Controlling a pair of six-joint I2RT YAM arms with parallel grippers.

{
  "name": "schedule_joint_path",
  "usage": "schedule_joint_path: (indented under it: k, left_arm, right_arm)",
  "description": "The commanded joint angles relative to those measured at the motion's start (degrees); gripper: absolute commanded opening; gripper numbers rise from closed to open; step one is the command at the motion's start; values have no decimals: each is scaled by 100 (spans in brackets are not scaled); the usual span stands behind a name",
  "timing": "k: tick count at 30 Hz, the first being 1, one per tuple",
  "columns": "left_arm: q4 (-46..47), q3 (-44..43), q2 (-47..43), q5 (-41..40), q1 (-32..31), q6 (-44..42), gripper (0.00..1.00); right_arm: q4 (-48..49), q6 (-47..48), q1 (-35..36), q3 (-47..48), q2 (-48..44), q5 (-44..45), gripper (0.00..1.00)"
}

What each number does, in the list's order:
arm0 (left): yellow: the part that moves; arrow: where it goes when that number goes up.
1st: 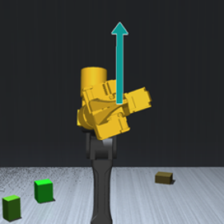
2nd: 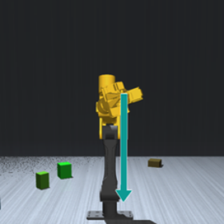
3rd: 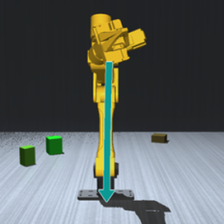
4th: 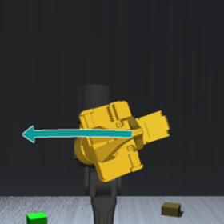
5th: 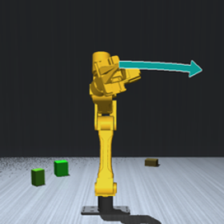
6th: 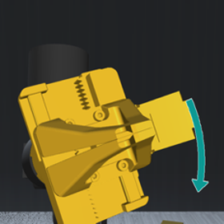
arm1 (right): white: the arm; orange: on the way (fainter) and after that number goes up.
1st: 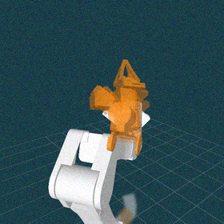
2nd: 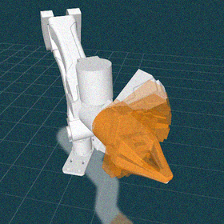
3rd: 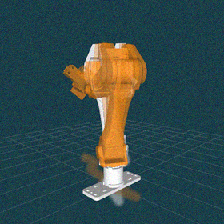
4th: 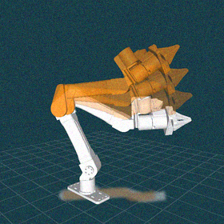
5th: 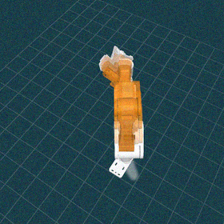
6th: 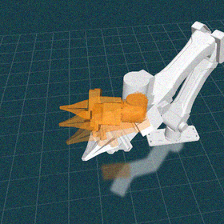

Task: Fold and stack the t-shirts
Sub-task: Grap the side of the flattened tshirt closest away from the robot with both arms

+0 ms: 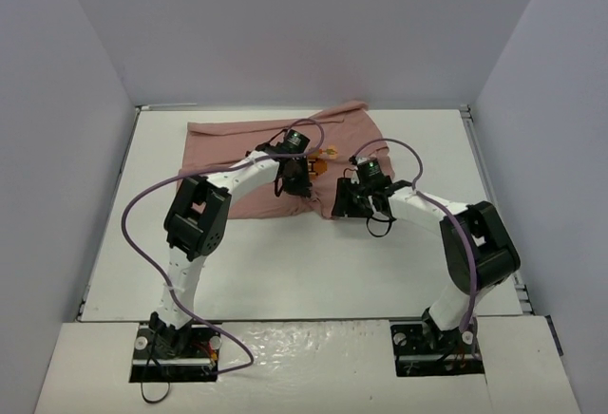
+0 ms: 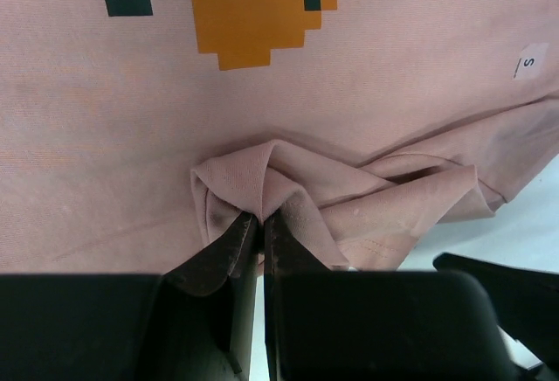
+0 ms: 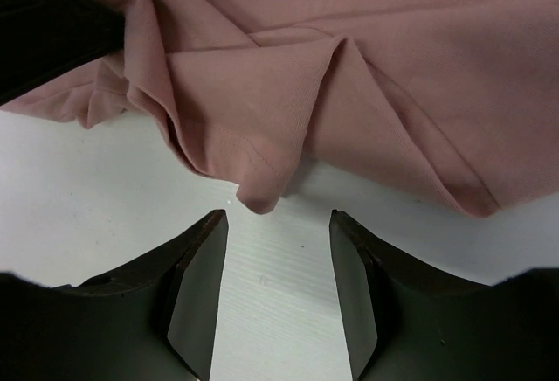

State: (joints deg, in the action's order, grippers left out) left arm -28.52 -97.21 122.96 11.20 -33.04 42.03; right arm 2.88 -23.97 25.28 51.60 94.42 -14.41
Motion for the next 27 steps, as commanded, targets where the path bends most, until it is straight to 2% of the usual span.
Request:
schedule_joint_path:
  k: [1, 8, 16, 23, 27]
  left_arm:
    - [60, -237, -228, 93, 2, -110, 0]
    - [57, -155, -294, 68, 24, -125, 0]
    - [75, 2, -385, 52, 34, -125, 0]
    - [119, 134, -559, 5, 60, -133, 0]
    - [128, 284, -763, -3, 69, -134, 0]
  right_arm:
    - [335, -66, 24, 327, 178, -32, 48]
    - [515, -269, 53, 425, 533, -50, 46]
    - [629, -409, 158, 395, 688, -141, 39]
    - [624, -495, 171, 115, 437, 16, 24]
    - [561, -464, 162, -49, 66, 184, 7]
